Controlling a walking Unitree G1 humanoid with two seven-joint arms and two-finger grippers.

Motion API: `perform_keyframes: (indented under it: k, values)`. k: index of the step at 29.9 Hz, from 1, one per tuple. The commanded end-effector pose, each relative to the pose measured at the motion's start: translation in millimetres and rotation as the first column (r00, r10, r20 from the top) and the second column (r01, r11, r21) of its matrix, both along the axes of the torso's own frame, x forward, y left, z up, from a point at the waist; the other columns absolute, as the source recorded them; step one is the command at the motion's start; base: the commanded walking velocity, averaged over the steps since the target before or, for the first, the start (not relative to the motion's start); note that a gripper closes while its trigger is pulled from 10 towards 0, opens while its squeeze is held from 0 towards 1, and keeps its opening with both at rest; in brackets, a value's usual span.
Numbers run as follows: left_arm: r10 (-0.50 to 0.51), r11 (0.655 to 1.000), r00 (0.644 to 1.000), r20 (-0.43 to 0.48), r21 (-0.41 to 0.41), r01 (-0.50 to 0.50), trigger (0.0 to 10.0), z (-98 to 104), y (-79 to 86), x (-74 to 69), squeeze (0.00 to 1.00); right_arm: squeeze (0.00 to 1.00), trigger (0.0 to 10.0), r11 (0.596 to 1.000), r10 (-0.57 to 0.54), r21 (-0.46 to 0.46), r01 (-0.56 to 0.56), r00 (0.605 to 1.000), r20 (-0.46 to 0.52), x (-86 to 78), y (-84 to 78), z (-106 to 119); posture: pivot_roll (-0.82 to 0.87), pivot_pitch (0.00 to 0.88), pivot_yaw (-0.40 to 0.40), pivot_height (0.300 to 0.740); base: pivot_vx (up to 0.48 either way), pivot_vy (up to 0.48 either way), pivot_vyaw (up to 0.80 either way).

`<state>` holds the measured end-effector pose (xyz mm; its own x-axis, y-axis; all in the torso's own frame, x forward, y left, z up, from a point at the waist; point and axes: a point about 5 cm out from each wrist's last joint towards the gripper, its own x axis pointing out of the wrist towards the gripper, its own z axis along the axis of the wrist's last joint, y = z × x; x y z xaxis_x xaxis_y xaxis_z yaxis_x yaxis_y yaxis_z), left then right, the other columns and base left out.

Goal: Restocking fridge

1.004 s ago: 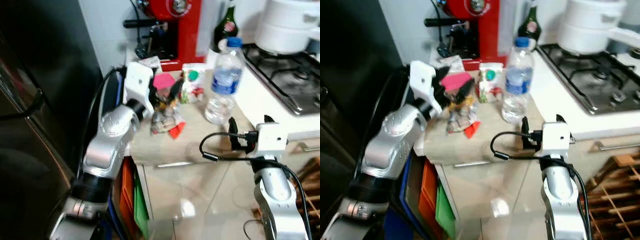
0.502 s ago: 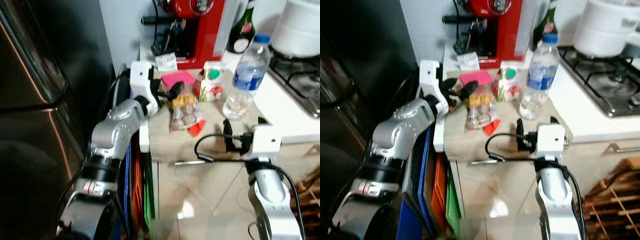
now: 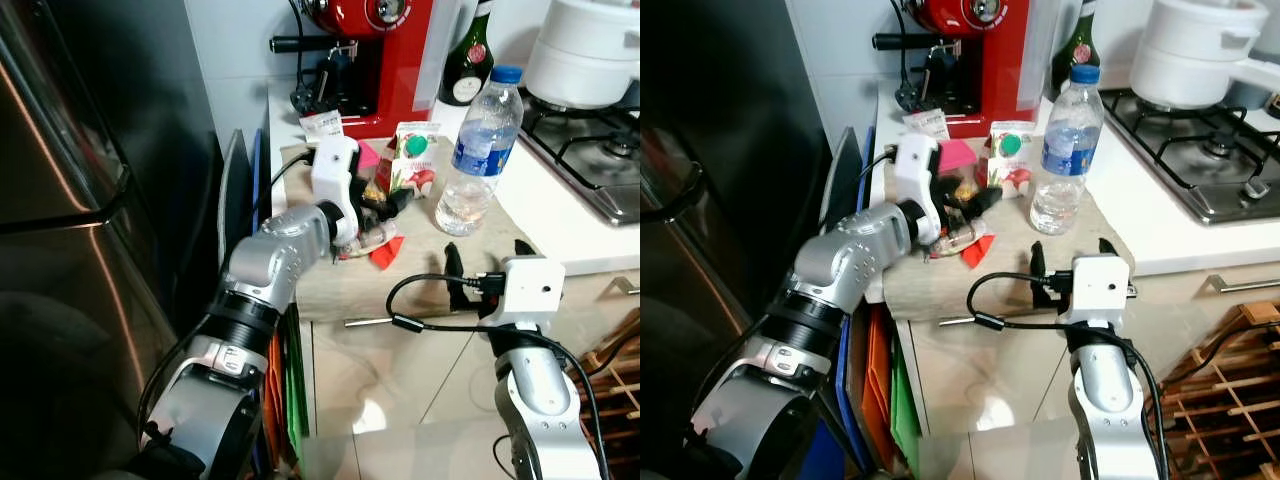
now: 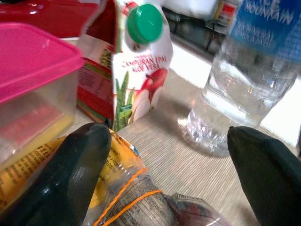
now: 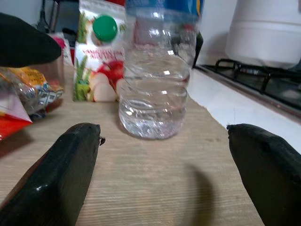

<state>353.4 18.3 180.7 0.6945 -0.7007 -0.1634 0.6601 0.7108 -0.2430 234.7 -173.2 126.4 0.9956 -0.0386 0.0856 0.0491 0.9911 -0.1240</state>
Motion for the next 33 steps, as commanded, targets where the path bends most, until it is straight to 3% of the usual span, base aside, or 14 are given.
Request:
perform_keyframes:
  k: [1,8,9,12,16,19,24,29,30,31,32,33]
  values:
    - [-0.032,0.994,0.999,-0.04,0.101,0.036,10.0,-12,-0.3,-2.8,0.0,0.0,10.0,1.0,-0.006,-0.005,0.006,1.0,0.018,-0.4,0.4,6,-0.11,0.0,0.095,0.74,0.0,0.0,0.0]
    - [-0.005,0.989,0.996,-0.091,0.149,0.019,10.0,-27,6.0,-5.5,0.0,0.0,10.0,1.0,-0.014,-0.013,0.014,1.0,0.014,-3.2,-1.4,6,-0.11,0.0,0.095,0.74,0.0,0.0,0.0]
    - [0.019,0.983,0.996,-0.083,0.182,-0.004,10.0,-31,7.2,-4.0,0.0,0.0,10.0,1.0,-0.016,-0.013,0.016,1.0,0.011,-3.4,-1.7,5,-0.11,0.0,0.094,0.74,0.0,0.0,0.0]
    - [0.108,0.952,0.992,0.06,0.282,-0.121,10.0,-27,16.6,7.0,0.0,0.0,10.0,1.0,-0.011,-0.012,0.011,1.0,0.007,-2.9,-0.6,5,-0.11,0.0,0.095,0.74,0.0,0.0,0.0]
    - [0.119,0.958,0.991,0.063,0.254,-0.131,10.0,-20,18.8,9.4,0.0,0.0,10.0,1.0,-0.01,-0.012,0.01,1.0,0.005,-2.2,-0.8,5,-0.11,0.0,0.095,0.74,0.0,0.0,0.0]
    - [0.108,0.959,0.994,0.023,0.262,-0.111,10.0,-27,19.3,6.1,0.0,0.0,10.0,1.0,-0.011,-0.01,0.011,1.0,0.004,-1.1,-0.4,4,-0.1,0.0,0.095,0.74,0.0,0.0,0.0]
    - [0.075,0.965,0.988,-0.134,0.26,-0.038,10.0,-61,13.8,-4.7,0.0,0.0,10.0,1.0,-0.005,-0.007,0.005,1.0,0.003,1.3,1.2,3,-0.1,0.0,0.094,0.74,0.0,0.0,0.0]
    - [0.075,0.96,0.982,-0.175,0.279,-0.024,10.0,-75,18.1,-8.8,0.0,0.0,10.0,1.0,0.002,-0.005,-0.002,1.0,0.002,1.8,2.7,3,-0.1,0.0,0.093,0.74,0.0,0.0,0.0]
    - [0.073,0.958,0.982,-0.176,0.285,-0.02,6.4,-77,18.8,-9.3,0.0,0.0,10.0,1.0,0.002,-0.005,-0.002,1.0,0.002,1.9,2.8,3,-0.1,0.0,0.093,0.74,0.0,0.0,0.0]
    - [0.072,0.957,0.982,-0.175,0.29,-0.019,6.4,-78,19.4,-9.6,0.0,0.0,10.0,1.0,0.003,-0.005,-0.003,1.0,0.002,2.2,3.0,3,-0.1,0.0,0.093,0.74,0.0,0.0,0.0]
    - [0.061,0.957,0.983,-0.173,0.289,-0.009,0.0,-79,19.3,-10.4,0.0,0.0,10.0,1.0,0.005,-0.006,-0.005,1.0,0.001,2.3,3.3,2,-0.1,0.0,0.092,0.74,0.0,0.0,0.0]
    - [0.061,0.957,0.983,-0.173,0.289,-0.009,0.0,-79,19.3,-10.4,0.0,0.0,10.0,1.0,0.005,-0.006,-0.005,1.0,0.001,2.3,3.3,2,-0.1,0.0,0.092,0.74,0.0,0.0,0.0]
